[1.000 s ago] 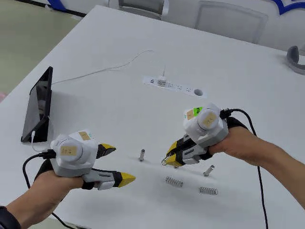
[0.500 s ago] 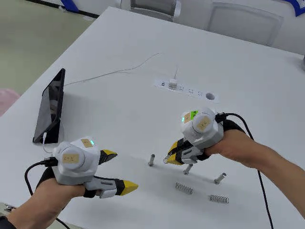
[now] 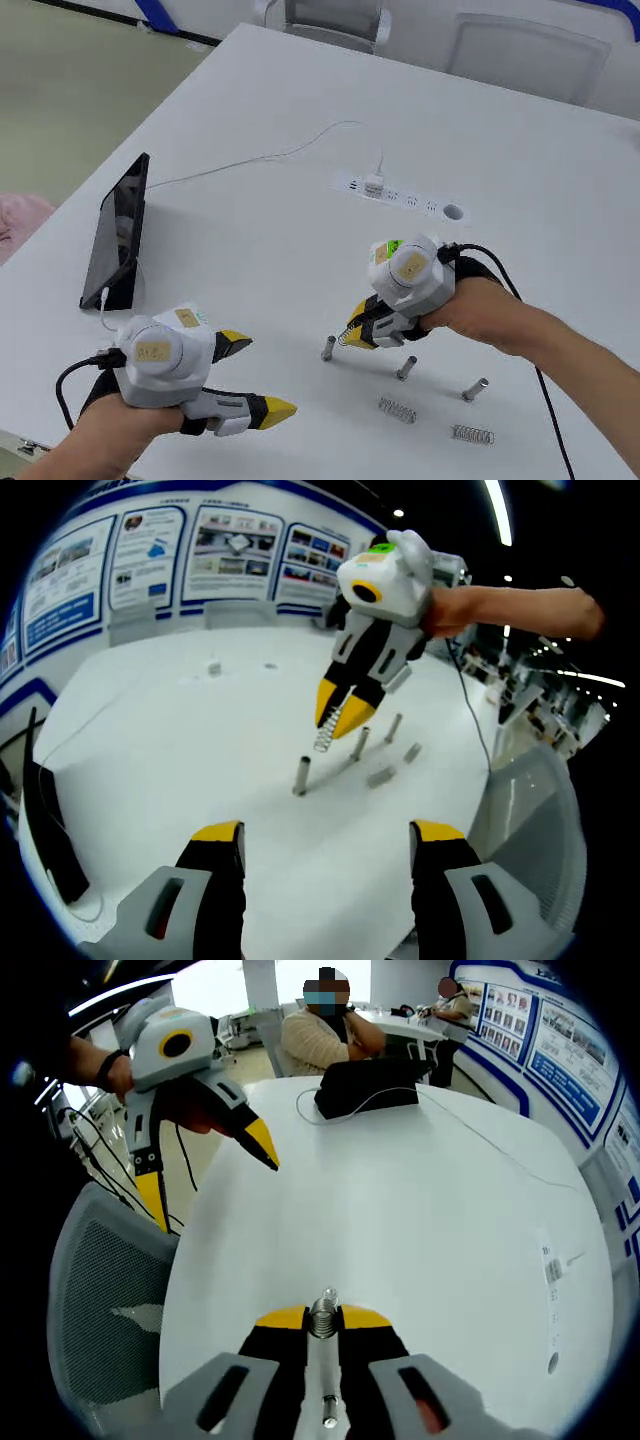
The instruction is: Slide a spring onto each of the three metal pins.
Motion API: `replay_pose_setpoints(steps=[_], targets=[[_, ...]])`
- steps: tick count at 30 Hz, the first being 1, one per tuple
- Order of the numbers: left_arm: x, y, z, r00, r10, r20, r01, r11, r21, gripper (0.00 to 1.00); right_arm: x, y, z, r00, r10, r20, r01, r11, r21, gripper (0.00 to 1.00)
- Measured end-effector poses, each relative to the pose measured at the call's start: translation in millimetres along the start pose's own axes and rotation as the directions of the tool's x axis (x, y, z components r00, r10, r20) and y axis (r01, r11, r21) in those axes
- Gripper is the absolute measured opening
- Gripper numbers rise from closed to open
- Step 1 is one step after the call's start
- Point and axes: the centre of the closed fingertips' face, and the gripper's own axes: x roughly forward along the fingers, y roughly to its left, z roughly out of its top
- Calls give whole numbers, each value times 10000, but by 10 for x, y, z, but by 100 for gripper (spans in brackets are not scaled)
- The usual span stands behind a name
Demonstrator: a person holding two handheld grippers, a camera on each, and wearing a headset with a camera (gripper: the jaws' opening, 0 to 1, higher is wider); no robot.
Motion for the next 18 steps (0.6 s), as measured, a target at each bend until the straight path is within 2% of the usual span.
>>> replay_pose_setpoints(steps=[10,18], targets=[[-58,11,-18,10000,28,67,-27,9999,-146,68,101,-60,44,9999,54,-125,-56,9999,-162,13],[-102,11,-28,9999,74,105,-71,9996,-257,66,186,-37,24,9992,238,-333,-247,9993,-278,13]])
